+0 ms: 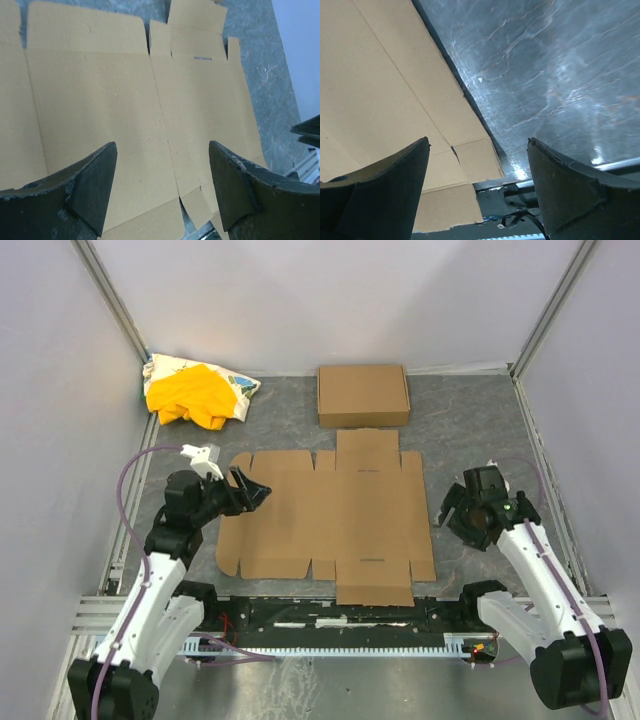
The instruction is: Fold the paper box
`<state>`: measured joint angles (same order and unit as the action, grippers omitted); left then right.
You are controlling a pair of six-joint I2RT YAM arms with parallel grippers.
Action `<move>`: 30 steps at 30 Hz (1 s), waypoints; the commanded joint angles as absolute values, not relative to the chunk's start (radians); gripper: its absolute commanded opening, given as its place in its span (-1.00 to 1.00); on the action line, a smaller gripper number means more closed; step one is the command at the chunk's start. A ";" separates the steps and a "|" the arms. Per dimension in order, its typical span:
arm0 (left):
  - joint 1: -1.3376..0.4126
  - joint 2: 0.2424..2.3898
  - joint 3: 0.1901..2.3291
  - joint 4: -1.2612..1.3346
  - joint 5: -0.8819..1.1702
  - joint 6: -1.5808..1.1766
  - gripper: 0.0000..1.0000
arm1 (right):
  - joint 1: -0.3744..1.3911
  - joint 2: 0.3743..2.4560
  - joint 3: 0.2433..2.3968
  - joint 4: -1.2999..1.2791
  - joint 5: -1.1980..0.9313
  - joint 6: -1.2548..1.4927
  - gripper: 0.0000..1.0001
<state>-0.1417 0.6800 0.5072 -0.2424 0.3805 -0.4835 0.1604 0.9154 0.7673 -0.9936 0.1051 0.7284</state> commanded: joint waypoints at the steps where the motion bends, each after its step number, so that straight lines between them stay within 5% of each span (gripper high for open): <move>1: -0.144 0.779 0.492 -0.158 0.480 -0.599 0.58 | 0.158 0.865 0.637 -0.790 -0.041 0.809 0.72; 13: -0.173 0.684 0.376 -0.108 0.357 -0.700 0.42 | 0.159 0.901 0.477 -0.630 -0.160 0.770 0.77; 30: -0.394 0.945 0.386 -0.057 0.185 -0.723 0.39 | 0.161 1.018 0.399 -0.420 -0.260 0.715 0.73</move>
